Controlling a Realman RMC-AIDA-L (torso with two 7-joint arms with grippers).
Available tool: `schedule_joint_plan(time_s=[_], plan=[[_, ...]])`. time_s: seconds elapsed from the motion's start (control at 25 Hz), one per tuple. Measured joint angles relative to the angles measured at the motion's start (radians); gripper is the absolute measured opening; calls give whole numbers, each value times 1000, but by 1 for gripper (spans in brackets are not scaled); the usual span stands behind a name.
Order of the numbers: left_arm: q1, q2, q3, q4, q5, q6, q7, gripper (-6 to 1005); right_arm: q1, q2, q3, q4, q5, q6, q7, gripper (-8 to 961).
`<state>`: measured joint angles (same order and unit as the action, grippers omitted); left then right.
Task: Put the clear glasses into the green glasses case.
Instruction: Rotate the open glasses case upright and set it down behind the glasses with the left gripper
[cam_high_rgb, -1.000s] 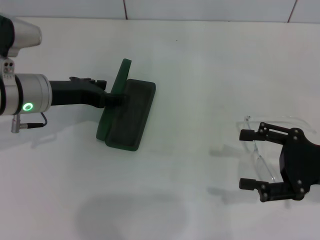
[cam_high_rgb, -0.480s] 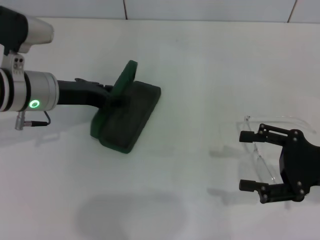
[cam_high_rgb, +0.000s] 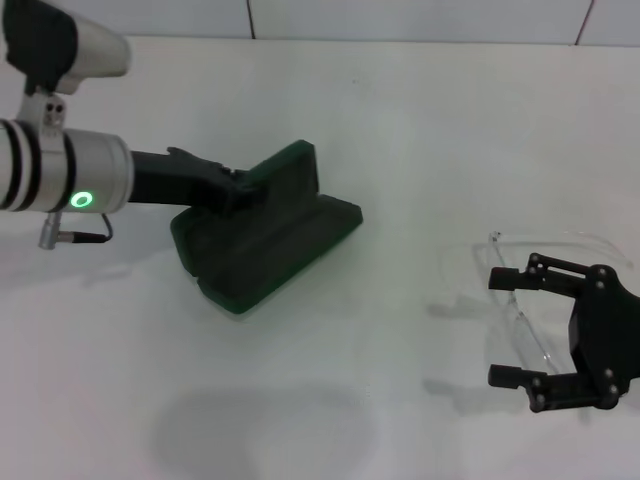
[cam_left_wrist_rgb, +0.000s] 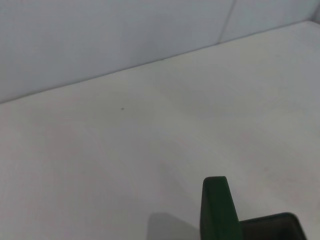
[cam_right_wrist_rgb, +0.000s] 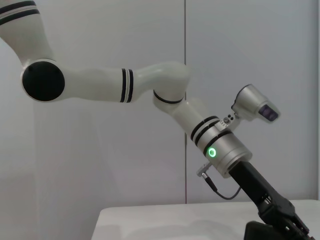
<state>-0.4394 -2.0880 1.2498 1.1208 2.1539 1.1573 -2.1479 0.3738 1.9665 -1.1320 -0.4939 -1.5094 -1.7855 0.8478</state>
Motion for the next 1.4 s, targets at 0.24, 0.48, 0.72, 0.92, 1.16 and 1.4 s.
schedule_joint_plan(time_s=[0.24,0.48,0.72,0.92,1.16,1.4], plan=[[0,0,78,58,3,-2,36,205,-11,-1,0,1,0,0,-20,853],[-49,-1,142,76,-8,-21,172,206,-17,3,0,2,0,-6,-24,852],[-74,-1,213,67,-88,-96,345,224,-23,11,-6,2,0,-10,-25,851],[-103,-1,279,56,-132,-110,454,239,-38,20,-7,3,-2,-13,-34,851],[-168,-1,313,-23,-133,-101,511,257,-43,22,-8,47,-2,-47,-92,850],[-234,-1,318,-98,-134,-100,519,275,-47,35,-9,57,-3,-52,-104,849]])
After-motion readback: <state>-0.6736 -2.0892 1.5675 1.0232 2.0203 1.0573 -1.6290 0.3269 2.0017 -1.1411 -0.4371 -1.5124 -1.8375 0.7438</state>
